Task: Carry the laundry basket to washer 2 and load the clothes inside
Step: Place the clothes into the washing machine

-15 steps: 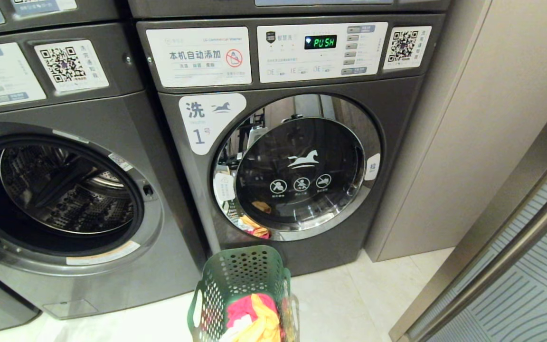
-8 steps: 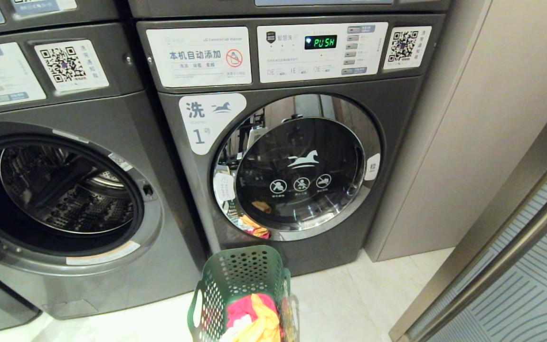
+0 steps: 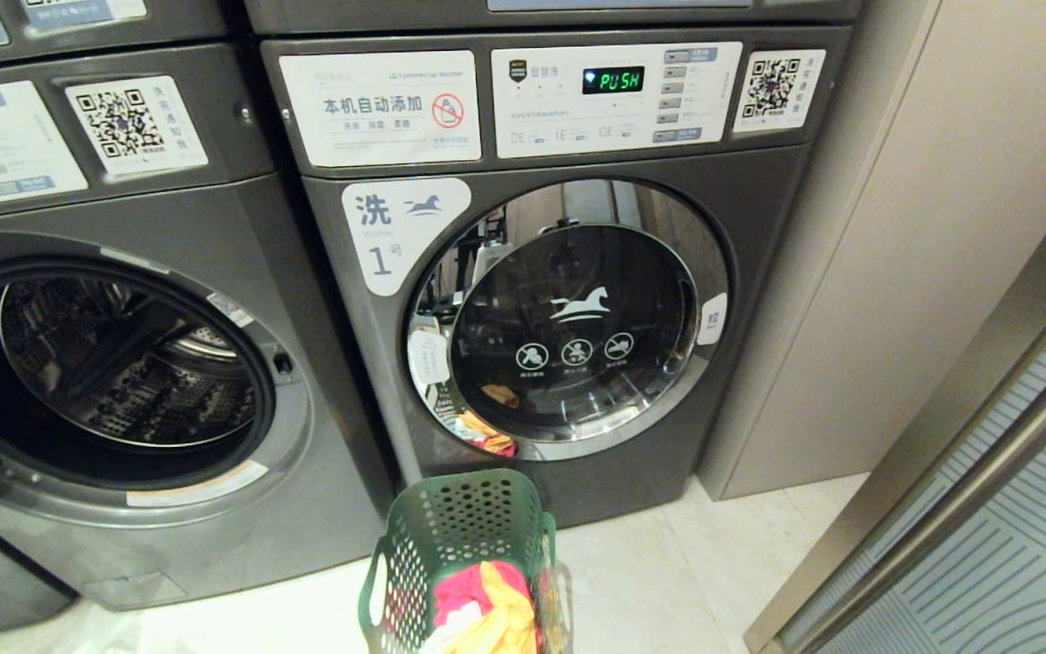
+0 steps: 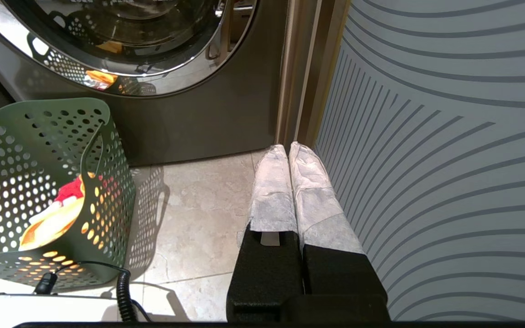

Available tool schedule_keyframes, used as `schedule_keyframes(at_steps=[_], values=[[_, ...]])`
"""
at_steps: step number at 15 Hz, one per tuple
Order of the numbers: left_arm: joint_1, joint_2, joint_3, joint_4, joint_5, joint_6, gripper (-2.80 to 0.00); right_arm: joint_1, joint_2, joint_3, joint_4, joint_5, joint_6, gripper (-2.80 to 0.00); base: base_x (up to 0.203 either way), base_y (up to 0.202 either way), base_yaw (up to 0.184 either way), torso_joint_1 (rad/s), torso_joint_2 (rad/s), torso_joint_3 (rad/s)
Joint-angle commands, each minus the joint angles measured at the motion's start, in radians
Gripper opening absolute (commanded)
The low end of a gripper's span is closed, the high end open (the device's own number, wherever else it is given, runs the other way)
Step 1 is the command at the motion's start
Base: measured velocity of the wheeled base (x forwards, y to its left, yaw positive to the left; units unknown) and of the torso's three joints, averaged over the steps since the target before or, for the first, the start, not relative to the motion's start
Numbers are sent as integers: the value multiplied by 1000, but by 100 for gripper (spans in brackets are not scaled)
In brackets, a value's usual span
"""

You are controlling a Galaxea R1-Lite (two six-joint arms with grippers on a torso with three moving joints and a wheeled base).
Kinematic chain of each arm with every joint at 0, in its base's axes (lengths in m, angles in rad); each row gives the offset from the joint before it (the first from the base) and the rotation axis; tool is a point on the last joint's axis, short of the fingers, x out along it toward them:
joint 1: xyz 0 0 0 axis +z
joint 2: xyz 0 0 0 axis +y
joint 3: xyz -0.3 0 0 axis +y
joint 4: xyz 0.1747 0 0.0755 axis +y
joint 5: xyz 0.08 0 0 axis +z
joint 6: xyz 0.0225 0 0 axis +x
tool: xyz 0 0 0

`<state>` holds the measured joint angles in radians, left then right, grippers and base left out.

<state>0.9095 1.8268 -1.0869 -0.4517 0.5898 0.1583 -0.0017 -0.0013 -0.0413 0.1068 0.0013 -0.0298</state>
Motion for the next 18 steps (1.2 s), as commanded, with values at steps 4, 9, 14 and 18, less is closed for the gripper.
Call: schedule_keyframes(at_steps=[4,9,14,18], values=[[-476,-492,435,-3,-83,-83,-280,0,1,0,1,0,-1,-280,0,0,0,0,0,0],[-909,-1024,921,10,-245,-145,-280,0,1,0,1,0,-1,-280,0,0,0,0,0,0],[-939,-1462,1067,242,-566,-158,-280,0,1,0,1,0,-1,-280,0,0,0,0,0,0],[-921,-1731,1083,346,-667,-159,-280,0,1,0,1,0,-1,-280,0,0,0,0,0,0]])
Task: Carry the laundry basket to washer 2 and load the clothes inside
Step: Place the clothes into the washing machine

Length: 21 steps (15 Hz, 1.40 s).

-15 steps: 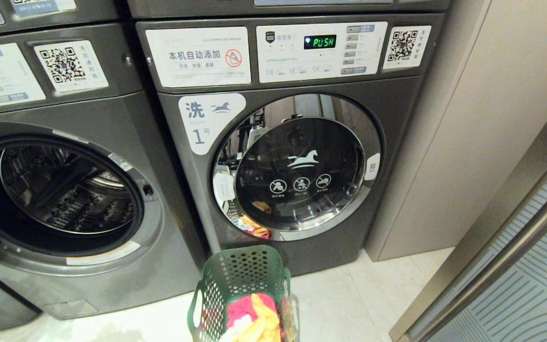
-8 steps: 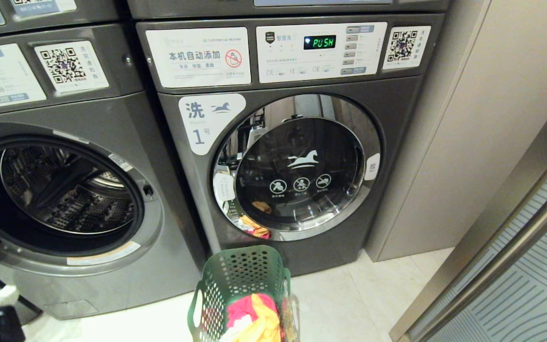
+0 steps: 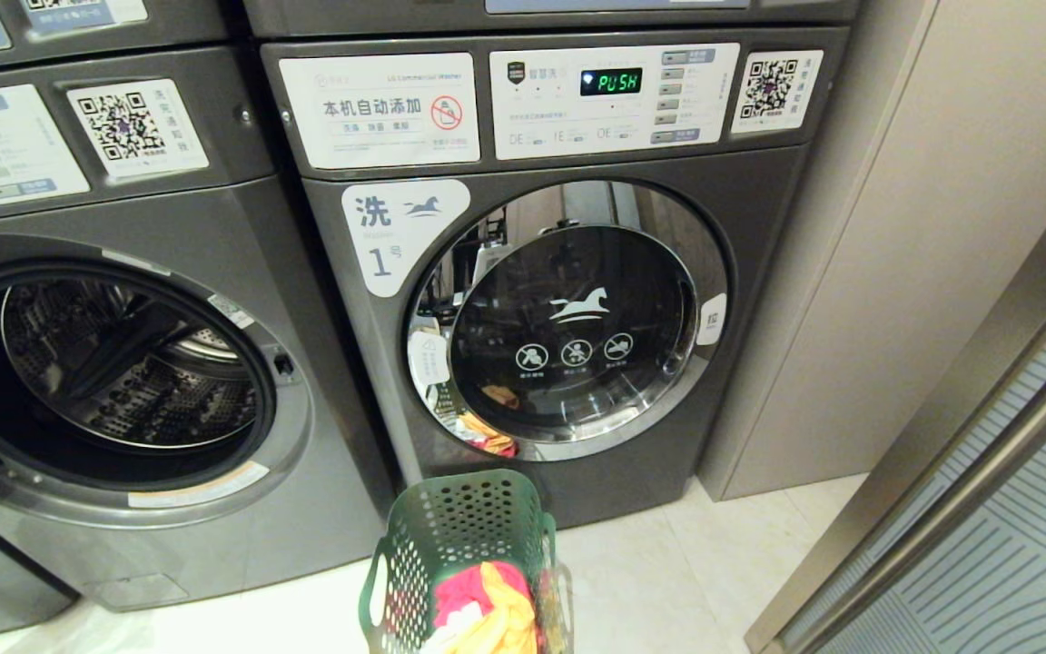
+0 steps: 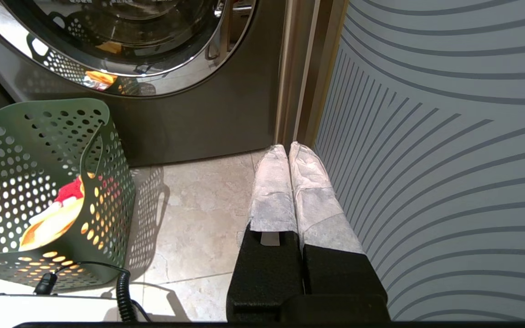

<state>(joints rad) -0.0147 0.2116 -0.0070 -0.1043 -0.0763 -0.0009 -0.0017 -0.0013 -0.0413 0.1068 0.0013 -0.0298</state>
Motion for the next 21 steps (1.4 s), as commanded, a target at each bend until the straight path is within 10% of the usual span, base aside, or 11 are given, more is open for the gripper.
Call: schedule_keyframes(at_steps=[1,7,21], values=[[6,-173,5,7,-5,0,-280,0,1,0,1,0,-1,-280,0,0,0,0,0,0],[10,-212,7,114,43,99,-280,0,1,0,1,0,0,-280,0,0,0,0,0,0],[10,-212,7,112,49,45,-280,0,1,0,1,0,-1,-280,0,0,0,0,0,0]])
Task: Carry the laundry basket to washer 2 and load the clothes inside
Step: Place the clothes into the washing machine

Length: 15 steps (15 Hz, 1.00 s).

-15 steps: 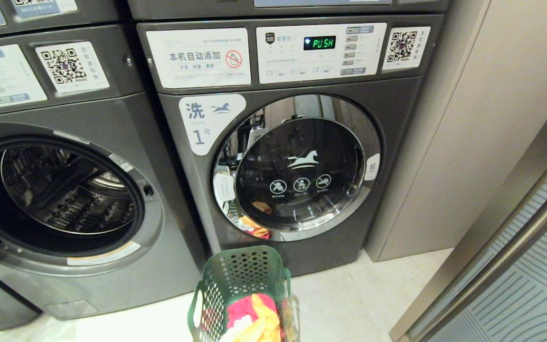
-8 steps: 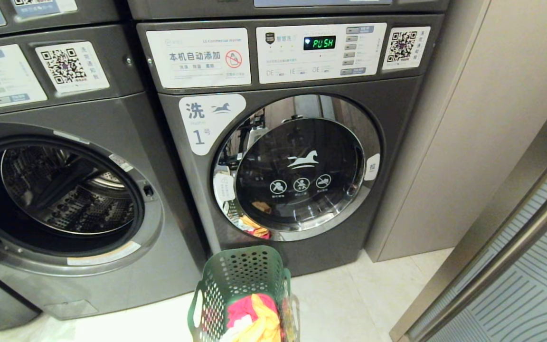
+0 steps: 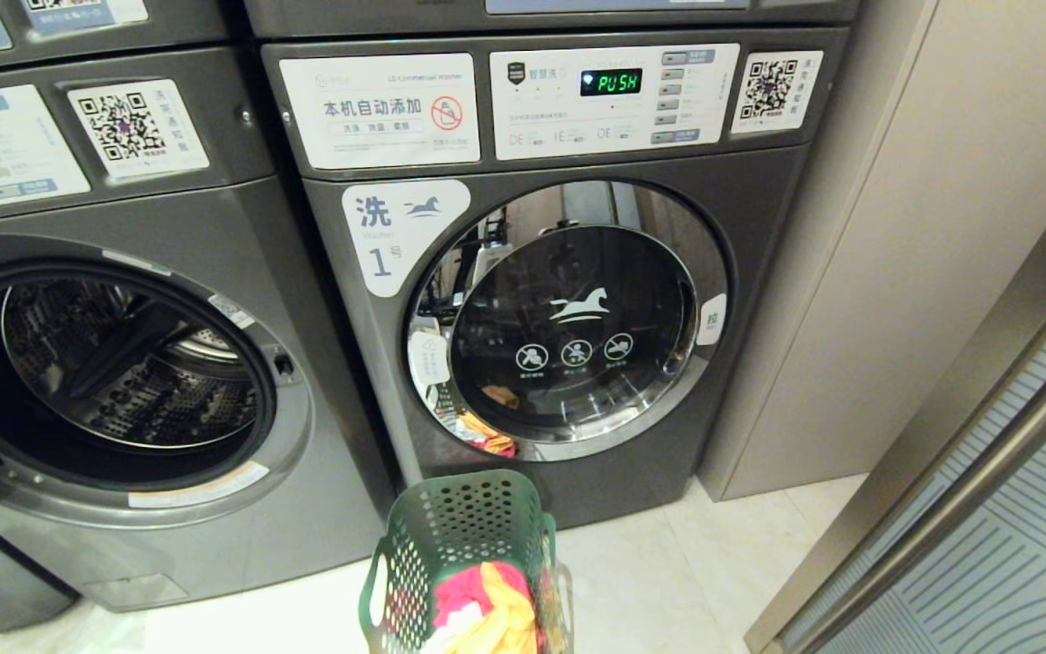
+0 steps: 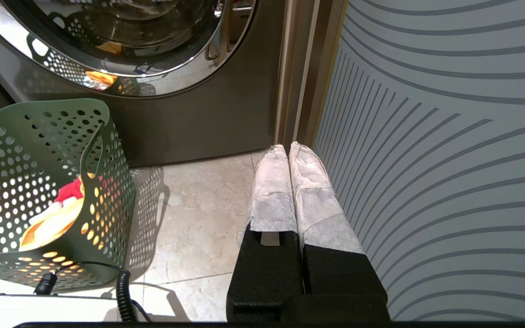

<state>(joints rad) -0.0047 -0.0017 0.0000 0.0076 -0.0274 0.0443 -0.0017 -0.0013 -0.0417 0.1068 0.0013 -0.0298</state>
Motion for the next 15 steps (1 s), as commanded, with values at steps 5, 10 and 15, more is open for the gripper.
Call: schedule_keyframes(at_steps=[5,10,15], values=[[0,0,0,-1,0,0,-280,0,1,0,1,0,-1,-280,0,0,0,0,0,0],[0,2,0,-1,0,0,-280,0,1,0,1,0,1,-280,0,0,0,0,0,0],[0,0,0,0,1,0,-280,0,1,0,1,-1,1,-280,0,0,0,0,0,0]])
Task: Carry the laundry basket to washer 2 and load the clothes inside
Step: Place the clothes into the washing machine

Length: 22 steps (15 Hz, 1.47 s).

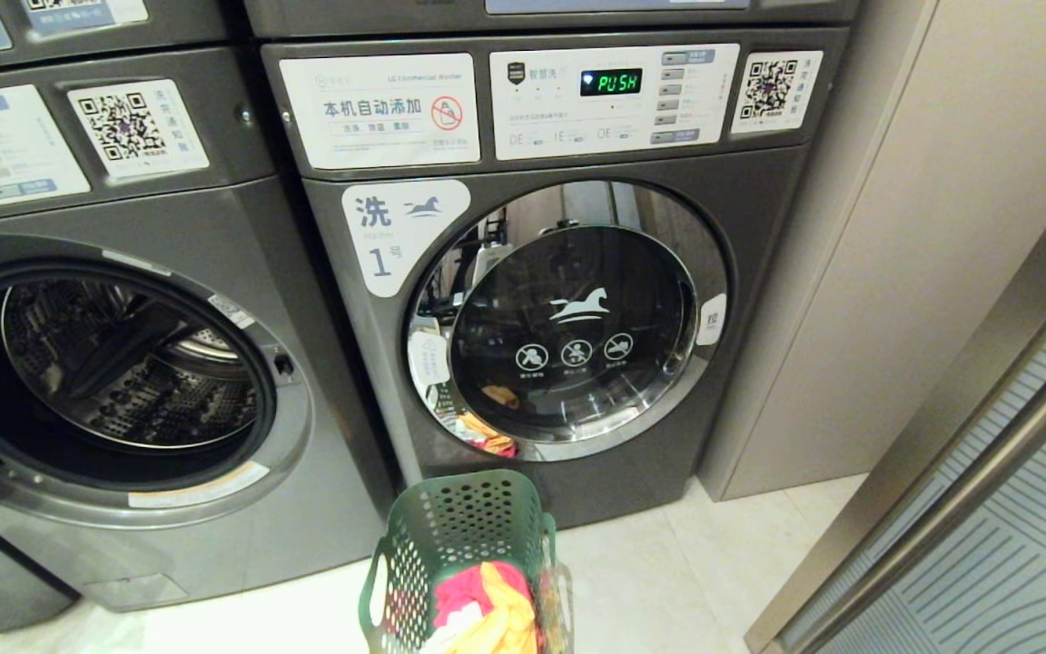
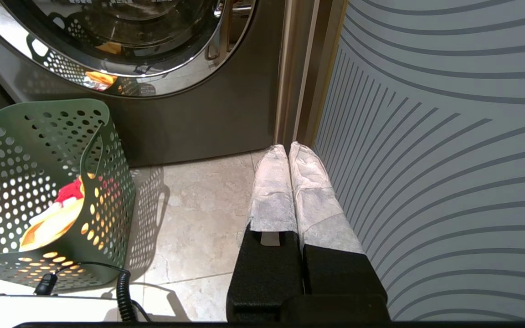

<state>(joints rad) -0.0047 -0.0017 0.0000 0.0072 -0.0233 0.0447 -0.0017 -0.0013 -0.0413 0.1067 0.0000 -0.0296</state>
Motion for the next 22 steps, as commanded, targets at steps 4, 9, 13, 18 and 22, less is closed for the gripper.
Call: schedule_keyframes(at_steps=[4,9,13,18,22], values=[[0,2,0,0,13,-3,-280,0,1,0,-1,0,0,-280,0,0,0,0,0,0],[0,1,0,0,13,-5,-280,0,1,0,-1,0,-1,-280,0,0,0,0,0,0],[0,0,0,0,13,-5,-280,0,1,0,0,0,0,-280,0,0,0,0,0,0],[0,2,0,0,16,-20,-280,0,1,0,1,0,0,-280,1,8,-3,0,0,0],[0,0,0,-1,16,-22,-280,0,1,0,-1,2,0,-280,2,172,-4,4,3,1]])
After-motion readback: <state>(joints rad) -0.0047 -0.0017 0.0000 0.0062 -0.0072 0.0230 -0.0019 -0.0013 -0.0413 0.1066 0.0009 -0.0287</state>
